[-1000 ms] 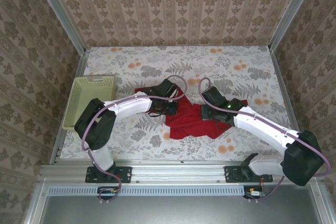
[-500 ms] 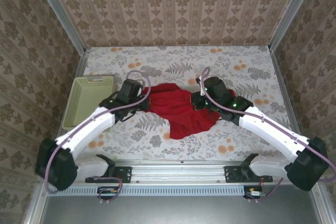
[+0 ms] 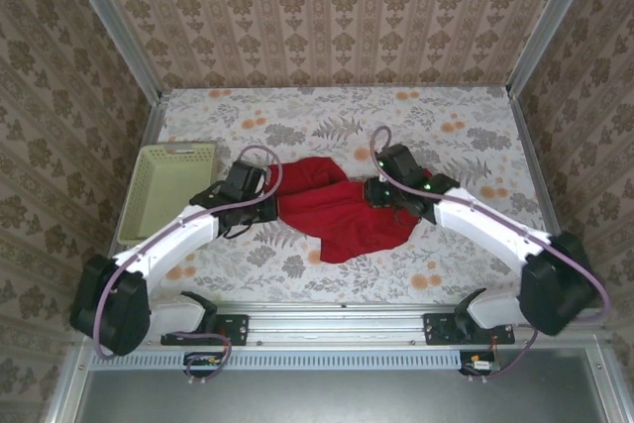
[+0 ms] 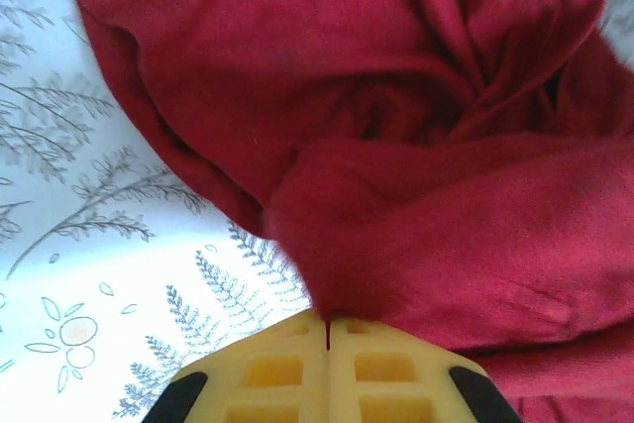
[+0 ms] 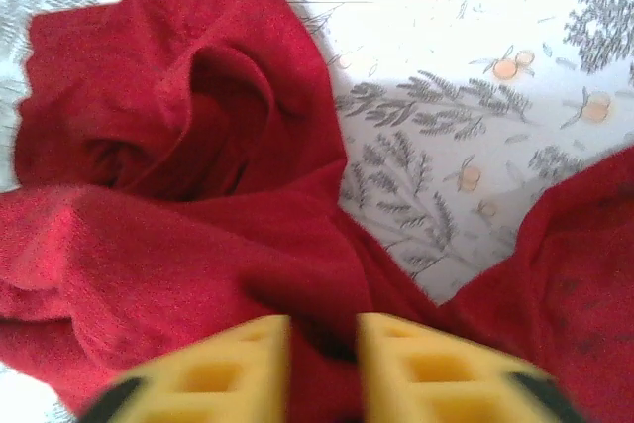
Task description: Fold the inside-out t-shirt
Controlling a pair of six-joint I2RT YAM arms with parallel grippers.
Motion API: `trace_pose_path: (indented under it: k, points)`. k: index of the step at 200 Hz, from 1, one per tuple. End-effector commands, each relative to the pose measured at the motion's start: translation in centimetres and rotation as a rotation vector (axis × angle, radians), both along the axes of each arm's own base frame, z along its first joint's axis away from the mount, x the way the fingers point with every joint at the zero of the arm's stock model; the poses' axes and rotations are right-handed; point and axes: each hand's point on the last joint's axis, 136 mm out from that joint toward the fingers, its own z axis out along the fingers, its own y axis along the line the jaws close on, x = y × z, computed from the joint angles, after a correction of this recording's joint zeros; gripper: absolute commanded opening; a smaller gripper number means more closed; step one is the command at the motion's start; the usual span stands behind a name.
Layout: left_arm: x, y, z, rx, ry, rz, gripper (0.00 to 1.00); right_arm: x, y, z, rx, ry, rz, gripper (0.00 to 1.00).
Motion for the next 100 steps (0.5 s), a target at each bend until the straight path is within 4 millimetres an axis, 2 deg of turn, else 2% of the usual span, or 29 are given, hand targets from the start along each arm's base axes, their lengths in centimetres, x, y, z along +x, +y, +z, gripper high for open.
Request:
trace_pose_path:
  k: [1,9,20,44,68,71,100]
  points:
    - [-0.2,-2.0,2.3,0.033,-0.064,-0.131,0.40,1.8,-0.1,1.7,-0.061,-0.024,0.000,0.49]
    - [-0.1,-2.3,3.0,0.046,-0.092,-0.152,0.53,1.7,0.1,1.5,-0.062,-0.014,0.018,0.54]
    - [0.1,-3.3,4.0,0.026,-0.123,-0.194,0.64,1.1,0.0,0.9,-0.062,0.007,0.025,0.58]
    - [1.4,-6.2,5.4,-0.010,-0.173,-0.283,0.74,-1.3,-0.2,-1.1,-0.059,0.045,0.036,0.63]
    - [2.7,-8.9,4.6,-0.038,-0.142,-0.350,0.77,-3.9,-1.5,-3.4,-0.071,0.112,0.003,0.63]
    - [2.8,-9.3,4.5,-0.045,-0.139,-0.359,0.77,-4.2,-1.7,-2.9,-0.060,0.098,-0.001,0.63]
    - [3.5,-12.0,2.4,-0.060,-0.081,-0.416,0.74,-7.5,-3.3,-3.8,-0.018,0.124,-0.043,0.60]
